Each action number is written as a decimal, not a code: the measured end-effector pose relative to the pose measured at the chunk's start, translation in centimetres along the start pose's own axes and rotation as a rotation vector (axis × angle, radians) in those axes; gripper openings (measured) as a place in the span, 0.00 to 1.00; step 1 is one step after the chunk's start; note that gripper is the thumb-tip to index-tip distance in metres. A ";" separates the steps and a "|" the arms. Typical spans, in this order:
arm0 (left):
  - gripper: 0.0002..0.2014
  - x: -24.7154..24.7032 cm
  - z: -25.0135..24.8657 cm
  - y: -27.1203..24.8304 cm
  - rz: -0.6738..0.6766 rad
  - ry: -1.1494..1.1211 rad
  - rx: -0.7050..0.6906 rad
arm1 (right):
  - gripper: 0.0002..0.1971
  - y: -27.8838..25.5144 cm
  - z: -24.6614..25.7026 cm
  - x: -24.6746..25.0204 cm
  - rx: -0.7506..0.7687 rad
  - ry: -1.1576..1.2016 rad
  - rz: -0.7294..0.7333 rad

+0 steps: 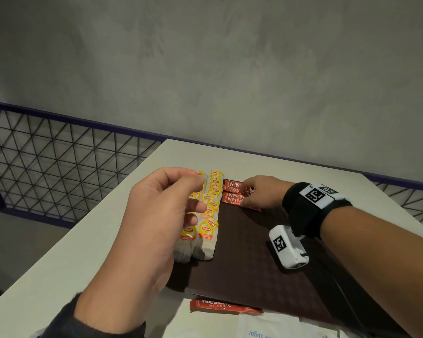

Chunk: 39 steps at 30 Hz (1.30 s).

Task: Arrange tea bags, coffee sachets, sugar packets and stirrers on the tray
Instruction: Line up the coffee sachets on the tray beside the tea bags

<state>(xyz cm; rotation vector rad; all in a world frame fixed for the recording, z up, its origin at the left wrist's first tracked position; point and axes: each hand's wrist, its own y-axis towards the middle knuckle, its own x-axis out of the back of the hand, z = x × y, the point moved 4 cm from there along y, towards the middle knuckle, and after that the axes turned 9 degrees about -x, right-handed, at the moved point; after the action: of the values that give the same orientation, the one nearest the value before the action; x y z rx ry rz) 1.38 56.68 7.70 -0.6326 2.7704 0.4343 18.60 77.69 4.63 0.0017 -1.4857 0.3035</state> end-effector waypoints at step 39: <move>0.10 0.0 0.2 0.1 -0.014 0.001 0.001 | 0.24 -1.0 -0.9 0.3 -0.024 0.104 -0.069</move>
<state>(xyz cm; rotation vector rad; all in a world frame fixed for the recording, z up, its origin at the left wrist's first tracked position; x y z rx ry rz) 1.39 56.88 7.50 -0.6520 2.7648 0.4294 19.73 76.99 4.98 0.0174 -1.3827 0.2262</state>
